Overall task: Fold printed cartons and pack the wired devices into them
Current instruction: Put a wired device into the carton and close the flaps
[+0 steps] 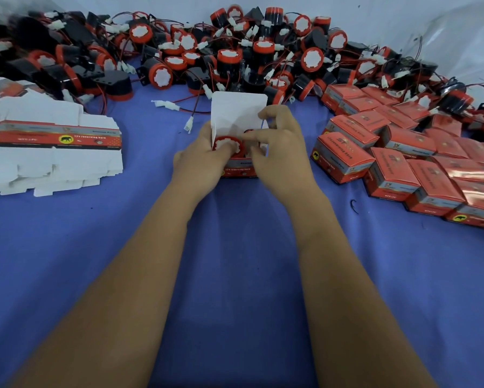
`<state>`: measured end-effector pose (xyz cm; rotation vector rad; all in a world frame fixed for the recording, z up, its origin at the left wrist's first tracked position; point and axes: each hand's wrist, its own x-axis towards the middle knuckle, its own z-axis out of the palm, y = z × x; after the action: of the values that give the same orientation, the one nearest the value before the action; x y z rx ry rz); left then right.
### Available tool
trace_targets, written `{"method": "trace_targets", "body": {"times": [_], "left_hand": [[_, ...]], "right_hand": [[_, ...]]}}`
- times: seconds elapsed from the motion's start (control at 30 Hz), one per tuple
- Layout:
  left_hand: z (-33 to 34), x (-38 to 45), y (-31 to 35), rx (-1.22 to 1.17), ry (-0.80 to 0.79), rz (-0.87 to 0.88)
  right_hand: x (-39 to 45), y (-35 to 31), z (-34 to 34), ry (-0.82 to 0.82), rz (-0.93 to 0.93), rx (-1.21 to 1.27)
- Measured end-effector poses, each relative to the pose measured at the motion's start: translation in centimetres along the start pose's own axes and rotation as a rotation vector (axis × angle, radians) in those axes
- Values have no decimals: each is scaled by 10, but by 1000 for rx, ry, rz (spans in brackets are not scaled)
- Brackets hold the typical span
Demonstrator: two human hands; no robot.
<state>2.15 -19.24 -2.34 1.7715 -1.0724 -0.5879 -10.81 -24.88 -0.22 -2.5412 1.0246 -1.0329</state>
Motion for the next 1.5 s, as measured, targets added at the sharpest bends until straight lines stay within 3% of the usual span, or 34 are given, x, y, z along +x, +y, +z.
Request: {"method": "trace_targets", "body": {"times": [0.33,0.53,0.63,0.77,0.97,1.03,1.13,1.27,1.4,1.5], "left_hand": [[6,2,10,-7,70,-86],[9,-2,7,40,92,-8],[10,-7,10,27,68,6],[3,-10,11,-403,74,-254],[0,-9,15,-152,-7,-117],[0,-6,11,-147,-7,-90],[2,-4,4,-222,-24,-3],[-1,-6,3,-356,78,76],[-7,-4,7,-481,73,-72],[-12,-2,10,-491,35,-147]], "right_hand": [[-10,-14,5,-78,1,95],[-14,-17,5,70,345,665],[-10,-14,10,62,372,575],[-3,-10,14,80,373,517],[-6,-13,22,207,483,589],[-10,-7,18,169,498,608],[-14,2,10,78,378,757],[-16,7,4,81,413,729],[-20,12,-4,-38,521,862],[-24,16,-8,-120,449,697]]}}
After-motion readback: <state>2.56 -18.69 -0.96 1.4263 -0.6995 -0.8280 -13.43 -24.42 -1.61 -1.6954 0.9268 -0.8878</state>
